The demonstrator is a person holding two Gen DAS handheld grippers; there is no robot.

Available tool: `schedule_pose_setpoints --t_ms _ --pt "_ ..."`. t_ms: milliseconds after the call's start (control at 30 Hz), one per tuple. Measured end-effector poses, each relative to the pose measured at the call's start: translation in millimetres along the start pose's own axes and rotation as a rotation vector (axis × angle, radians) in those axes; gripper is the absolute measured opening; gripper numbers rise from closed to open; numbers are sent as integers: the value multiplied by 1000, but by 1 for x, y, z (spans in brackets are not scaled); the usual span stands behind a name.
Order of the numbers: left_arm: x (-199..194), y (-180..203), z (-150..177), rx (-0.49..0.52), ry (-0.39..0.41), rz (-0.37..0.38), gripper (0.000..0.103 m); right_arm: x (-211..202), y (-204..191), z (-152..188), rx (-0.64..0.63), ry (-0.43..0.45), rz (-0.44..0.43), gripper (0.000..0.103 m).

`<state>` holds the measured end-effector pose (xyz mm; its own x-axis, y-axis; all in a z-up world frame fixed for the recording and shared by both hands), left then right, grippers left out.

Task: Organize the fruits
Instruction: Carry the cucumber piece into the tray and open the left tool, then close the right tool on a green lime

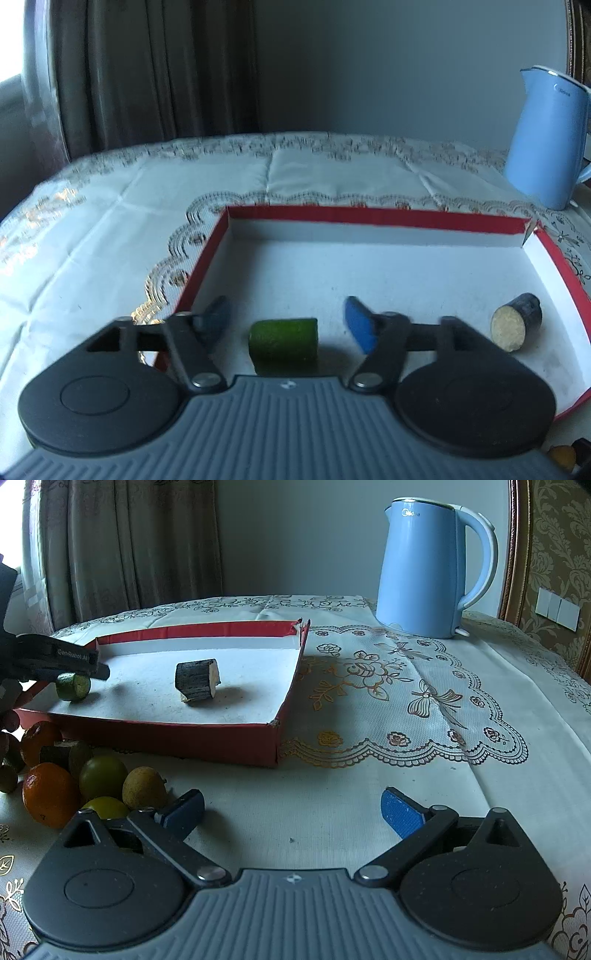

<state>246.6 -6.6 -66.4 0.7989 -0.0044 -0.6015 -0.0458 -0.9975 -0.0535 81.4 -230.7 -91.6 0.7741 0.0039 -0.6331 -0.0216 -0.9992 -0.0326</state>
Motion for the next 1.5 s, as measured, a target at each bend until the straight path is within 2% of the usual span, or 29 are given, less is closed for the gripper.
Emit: schedule_pose_setpoints --t_ms 167,233,300,400,633,767,867,1000,1133,1233,1333,1400,1500 --pt "-33 -4 -9 12 70 -12 81 0 -1 1 0 0 -2 103" --pt "-57 -8 -8 10 120 -13 91 0 -1 1 0 -1 -3 103" --pt "-81 -12 -2 11 169 -11 95 0 -2 1 1 -1 -3 103" --pt "-111 -16 19 20 186 -2 97 0 -2 1 0 -3 -3 103" --pt "-143 -26 74 12 156 35 98 0 -1 1 3 -2 -8 103" --pt "-148 -24 97 57 136 27 98 -4 0 0 16 16 -20 103" --pt "-143 -26 107 65 110 31 98 -15 2 -1 22 61 -23 103" --pt "-130 -35 113 16 60 45 99 -36 -6 4 -10 106 -47 103" --pt "-123 -42 116 -20 28 57 99 -64 -26 3 -70 176 -73 102" --pt "-121 -41 116 -13 18 57 101 -71 -45 4 -101 179 -121 102" --pt "-116 -38 118 23 1 38 102 -73 -64 6 -147 180 -141 93" --pt "-116 -37 118 36 10 19 103 -70 -72 8 -150 162 -146 80" --pt "-115 -37 118 37 5 20 103 -60 -77 11 -131 116 -176 68"
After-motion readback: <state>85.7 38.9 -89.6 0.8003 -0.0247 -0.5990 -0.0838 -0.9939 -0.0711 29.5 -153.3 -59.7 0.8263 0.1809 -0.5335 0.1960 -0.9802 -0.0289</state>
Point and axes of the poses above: each gripper's, at about its wrist camera, not at the fingertips, and x roughly the way its jaws point, y to its right, z to its underside, the point moved 10 cm from there along x, roughly the way its jaws point, and after that the axes turned 2 degrees about -z, right-handed, at the moved point
